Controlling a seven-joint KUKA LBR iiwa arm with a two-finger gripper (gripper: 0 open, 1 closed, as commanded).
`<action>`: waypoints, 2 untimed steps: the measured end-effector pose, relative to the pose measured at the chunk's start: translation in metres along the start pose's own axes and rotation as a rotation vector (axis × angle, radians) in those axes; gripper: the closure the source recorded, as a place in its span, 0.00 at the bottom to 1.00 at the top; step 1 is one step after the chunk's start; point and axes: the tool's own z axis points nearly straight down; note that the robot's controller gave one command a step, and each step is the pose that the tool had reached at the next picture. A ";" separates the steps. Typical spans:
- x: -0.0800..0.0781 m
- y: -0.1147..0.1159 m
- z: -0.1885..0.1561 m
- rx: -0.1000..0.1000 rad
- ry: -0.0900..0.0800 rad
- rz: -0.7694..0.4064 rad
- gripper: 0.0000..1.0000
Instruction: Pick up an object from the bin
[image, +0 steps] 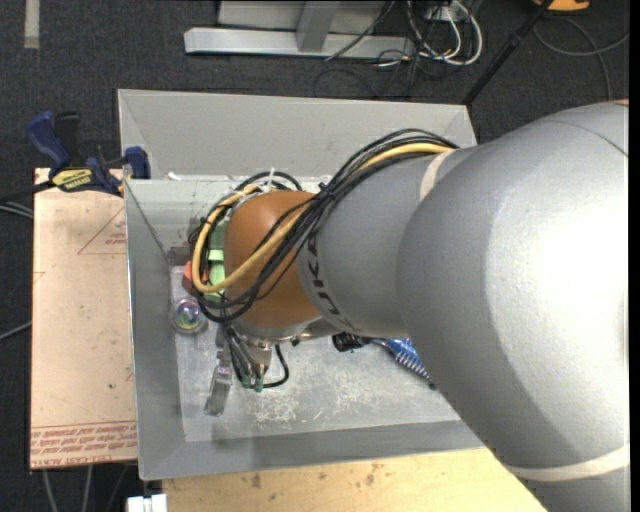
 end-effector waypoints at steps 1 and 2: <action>0.000 -0.141 0.026 0.006 0.004 0.201 0.00; -0.030 -0.014 -0.042 -0.006 -0.005 0.050 0.00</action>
Offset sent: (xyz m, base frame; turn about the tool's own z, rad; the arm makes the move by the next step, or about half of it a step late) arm -0.0317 -0.1325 -0.0247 0.1920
